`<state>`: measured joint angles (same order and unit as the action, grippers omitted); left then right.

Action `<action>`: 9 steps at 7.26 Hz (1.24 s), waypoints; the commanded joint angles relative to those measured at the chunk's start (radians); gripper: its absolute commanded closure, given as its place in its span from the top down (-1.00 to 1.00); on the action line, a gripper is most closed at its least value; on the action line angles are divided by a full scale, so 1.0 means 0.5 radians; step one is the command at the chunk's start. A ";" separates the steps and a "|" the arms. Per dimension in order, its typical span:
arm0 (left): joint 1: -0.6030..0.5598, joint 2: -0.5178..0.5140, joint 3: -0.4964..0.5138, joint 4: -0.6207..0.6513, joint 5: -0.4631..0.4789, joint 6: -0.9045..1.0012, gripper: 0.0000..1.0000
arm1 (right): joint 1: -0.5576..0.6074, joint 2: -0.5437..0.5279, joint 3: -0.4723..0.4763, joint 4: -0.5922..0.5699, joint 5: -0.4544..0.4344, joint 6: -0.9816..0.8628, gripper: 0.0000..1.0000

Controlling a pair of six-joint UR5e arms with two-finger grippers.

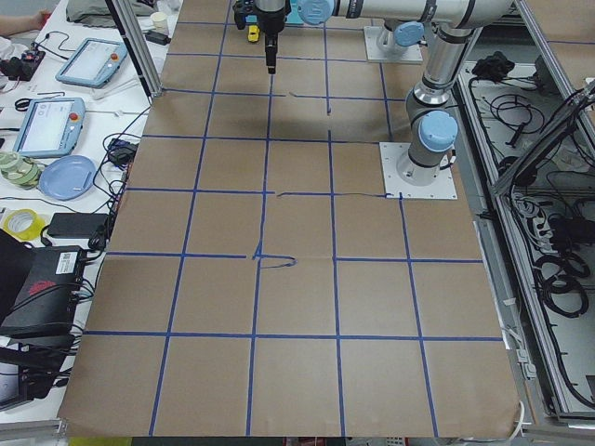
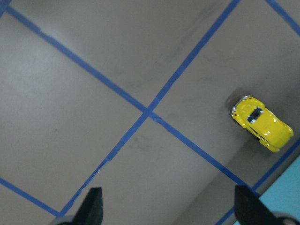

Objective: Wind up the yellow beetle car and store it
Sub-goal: 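Lower the right gripper onto the stopped yellow car and grasp it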

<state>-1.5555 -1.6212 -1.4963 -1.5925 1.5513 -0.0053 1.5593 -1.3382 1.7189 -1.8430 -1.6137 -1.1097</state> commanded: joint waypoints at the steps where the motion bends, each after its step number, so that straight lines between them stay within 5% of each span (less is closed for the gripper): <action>1: 0.003 0.012 -0.039 0.019 0.005 0.005 1.00 | -0.233 0.114 0.038 -0.148 0.037 -1.035 1.00; 4: 0.003 0.061 -0.048 -0.009 0.051 0.005 1.00 | -0.290 0.322 0.014 -0.590 -0.263 -1.762 1.00; 9: 0.003 0.058 -0.060 -0.003 0.048 0.001 1.00 | -0.290 0.581 -0.222 -0.606 -0.240 -1.185 0.99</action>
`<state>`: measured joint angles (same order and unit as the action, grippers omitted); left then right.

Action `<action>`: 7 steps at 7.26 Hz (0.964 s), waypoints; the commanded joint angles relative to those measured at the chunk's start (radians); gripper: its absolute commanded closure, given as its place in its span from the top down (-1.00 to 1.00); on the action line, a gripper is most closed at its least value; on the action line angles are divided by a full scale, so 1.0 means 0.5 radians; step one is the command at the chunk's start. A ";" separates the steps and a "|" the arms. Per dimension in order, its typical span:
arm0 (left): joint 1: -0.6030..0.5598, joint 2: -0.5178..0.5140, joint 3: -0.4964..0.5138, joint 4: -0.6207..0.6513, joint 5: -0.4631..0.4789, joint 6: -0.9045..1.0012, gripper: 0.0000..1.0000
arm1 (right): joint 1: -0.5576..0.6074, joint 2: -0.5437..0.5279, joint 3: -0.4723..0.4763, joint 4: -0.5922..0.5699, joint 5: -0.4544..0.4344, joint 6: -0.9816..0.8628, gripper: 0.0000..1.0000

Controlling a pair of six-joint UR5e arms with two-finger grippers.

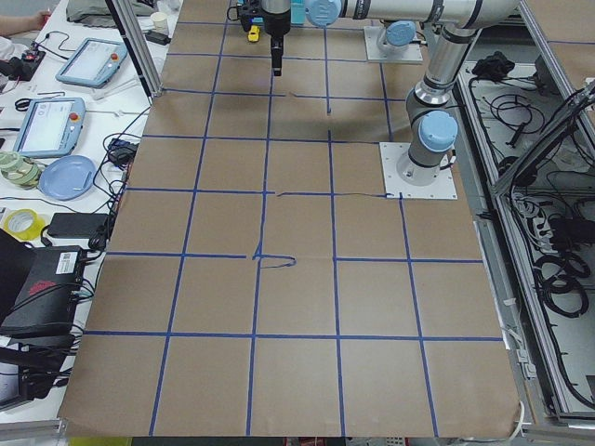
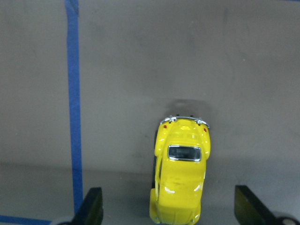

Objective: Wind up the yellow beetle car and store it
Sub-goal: 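Lower the right gripper onto the stopped yellow car and grasp it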

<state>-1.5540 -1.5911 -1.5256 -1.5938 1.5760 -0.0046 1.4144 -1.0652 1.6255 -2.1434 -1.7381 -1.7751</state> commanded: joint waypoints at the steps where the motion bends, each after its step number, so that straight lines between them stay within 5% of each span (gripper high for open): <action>1: 0.000 -0.002 -0.001 -0.003 -0.001 0.000 1.00 | 0.000 0.059 -0.045 -0.054 0.009 0.193 0.99; 5: -0.003 0.004 -0.057 0.015 -0.001 0.000 1.00 | -0.003 0.078 0.047 -0.149 0.006 0.175 0.85; 7: 0.000 0.016 -0.063 0.006 0.005 0.000 1.00 | -0.006 0.102 0.047 -0.177 0.003 0.175 0.42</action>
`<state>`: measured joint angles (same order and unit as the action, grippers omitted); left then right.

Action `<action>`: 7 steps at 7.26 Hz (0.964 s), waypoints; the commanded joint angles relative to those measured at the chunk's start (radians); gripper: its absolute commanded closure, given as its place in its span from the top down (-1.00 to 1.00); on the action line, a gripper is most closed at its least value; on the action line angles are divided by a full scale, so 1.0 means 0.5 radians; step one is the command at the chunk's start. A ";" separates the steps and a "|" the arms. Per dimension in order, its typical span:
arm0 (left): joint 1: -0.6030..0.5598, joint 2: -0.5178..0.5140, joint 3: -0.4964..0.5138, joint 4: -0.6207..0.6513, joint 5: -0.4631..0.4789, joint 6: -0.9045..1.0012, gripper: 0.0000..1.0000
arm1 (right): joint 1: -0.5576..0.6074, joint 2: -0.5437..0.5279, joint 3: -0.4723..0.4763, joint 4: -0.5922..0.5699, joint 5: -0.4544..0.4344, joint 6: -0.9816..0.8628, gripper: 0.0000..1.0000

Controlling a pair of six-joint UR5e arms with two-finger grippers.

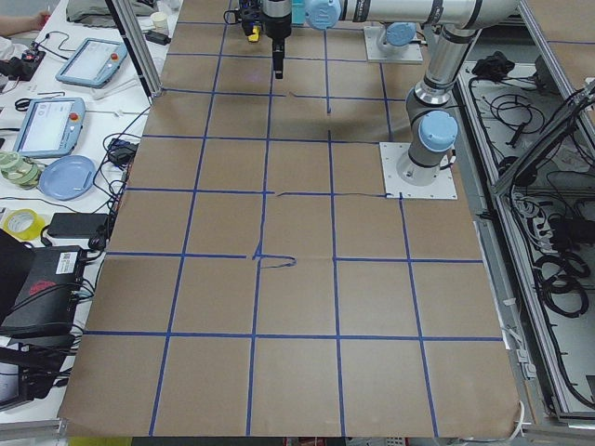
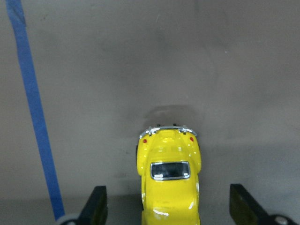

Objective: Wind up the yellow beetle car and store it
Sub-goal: 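Lift the car with the right gripper and carry it over the blue bin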

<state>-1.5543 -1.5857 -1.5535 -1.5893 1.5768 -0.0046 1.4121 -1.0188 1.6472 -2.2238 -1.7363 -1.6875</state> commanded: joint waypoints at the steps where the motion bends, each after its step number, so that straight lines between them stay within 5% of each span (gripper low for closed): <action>1: 0.001 0.005 -0.007 0.000 0.003 0.000 1.00 | -0.002 0.010 0.004 -0.016 -0.003 -0.003 0.02; 2: 0.001 0.005 -0.007 0.000 0.000 0.000 1.00 | -0.002 0.010 0.004 -0.016 -0.009 -0.003 -0.45; 3: 0.001 0.005 -0.007 0.003 -0.006 0.000 1.00 | -0.002 -0.002 0.004 -0.013 0.003 0.003 -0.70; 7: 0.001 0.005 -0.010 0.003 0.000 0.000 1.00 | 0.035 -0.302 -0.036 0.274 0.098 0.031 -0.88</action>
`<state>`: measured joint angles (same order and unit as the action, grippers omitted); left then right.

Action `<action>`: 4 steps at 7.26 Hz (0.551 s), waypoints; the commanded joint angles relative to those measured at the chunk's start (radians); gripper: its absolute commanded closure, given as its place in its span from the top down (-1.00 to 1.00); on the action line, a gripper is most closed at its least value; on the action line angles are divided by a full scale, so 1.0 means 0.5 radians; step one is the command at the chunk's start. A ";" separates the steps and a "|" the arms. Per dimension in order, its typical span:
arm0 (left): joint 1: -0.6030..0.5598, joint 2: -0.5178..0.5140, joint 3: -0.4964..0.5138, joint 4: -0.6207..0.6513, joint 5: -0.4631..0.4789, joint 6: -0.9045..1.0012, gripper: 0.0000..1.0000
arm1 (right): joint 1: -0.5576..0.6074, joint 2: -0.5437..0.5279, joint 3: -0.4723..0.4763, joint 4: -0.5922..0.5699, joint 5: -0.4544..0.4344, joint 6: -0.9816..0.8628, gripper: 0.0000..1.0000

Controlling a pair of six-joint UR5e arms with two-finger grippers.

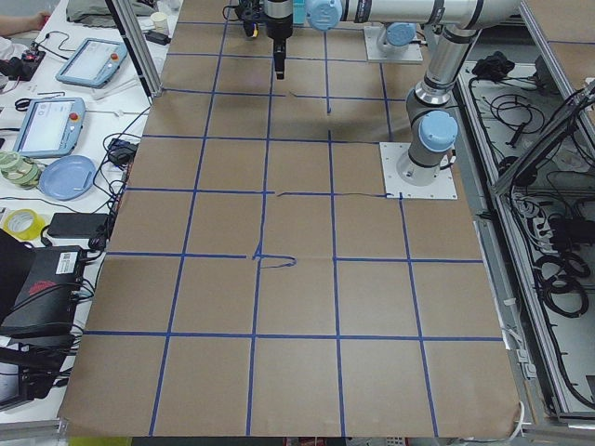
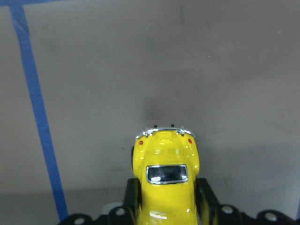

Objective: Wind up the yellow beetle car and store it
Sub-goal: 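Lift the car with the right gripper and carry it over the blue bin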

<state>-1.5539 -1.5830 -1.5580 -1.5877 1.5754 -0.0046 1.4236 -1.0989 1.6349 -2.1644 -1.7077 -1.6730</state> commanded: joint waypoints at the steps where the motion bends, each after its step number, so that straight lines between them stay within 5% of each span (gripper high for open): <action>1: 0.000 0.000 0.002 0.000 0.003 0.000 1.00 | 0.009 -0.225 -0.012 0.208 0.029 -0.004 -0.88; 4: 0.000 0.000 0.002 0.003 0.006 0.000 1.00 | -0.046 -0.333 -0.018 0.288 0.007 -0.138 -0.88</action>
<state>-1.5539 -1.5830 -1.5571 -1.5873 1.5776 -0.0046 1.4170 -1.2491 1.6266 -2.0316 -1.6991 -1.6996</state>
